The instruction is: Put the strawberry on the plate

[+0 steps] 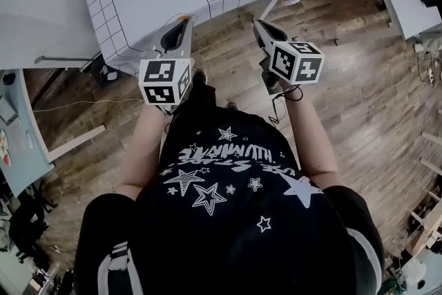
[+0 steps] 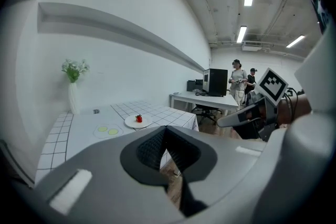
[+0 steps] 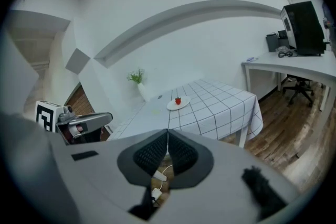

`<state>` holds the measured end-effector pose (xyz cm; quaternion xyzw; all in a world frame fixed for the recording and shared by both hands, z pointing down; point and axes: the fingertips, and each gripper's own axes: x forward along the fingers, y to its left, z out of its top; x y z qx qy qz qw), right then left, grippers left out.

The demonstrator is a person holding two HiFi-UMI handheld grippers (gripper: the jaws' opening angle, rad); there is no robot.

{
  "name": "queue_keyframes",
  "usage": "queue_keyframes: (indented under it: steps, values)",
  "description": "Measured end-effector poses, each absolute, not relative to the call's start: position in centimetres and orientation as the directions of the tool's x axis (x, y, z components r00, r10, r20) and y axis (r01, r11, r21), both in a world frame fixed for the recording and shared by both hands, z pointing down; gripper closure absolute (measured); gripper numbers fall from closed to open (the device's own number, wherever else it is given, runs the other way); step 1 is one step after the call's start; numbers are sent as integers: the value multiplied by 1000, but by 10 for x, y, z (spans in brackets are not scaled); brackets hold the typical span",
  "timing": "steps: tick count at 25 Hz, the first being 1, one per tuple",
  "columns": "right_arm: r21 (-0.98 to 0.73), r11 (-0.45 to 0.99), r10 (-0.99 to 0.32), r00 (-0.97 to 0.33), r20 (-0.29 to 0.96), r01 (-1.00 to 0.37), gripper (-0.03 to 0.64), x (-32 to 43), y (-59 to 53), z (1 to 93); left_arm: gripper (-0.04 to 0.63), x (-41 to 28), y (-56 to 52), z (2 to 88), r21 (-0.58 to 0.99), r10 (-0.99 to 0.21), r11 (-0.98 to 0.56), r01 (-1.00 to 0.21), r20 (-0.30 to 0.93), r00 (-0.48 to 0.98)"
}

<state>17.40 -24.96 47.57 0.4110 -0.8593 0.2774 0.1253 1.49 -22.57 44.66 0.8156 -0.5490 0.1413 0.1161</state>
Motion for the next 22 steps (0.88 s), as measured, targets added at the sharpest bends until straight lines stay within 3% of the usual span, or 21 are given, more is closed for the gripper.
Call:
queue_keyframes:
  steps: [9,22]
  values:
    - [-423,574,-567,-713,412,-701,601,166,-194,482,586,-5,-144,444,36,-898,-225,-974,380,221]
    - [-399,634,-540,-749,384,-662,601,128,-182,472,586,-22,-123,426,56,-919,-204,-977,333,211]
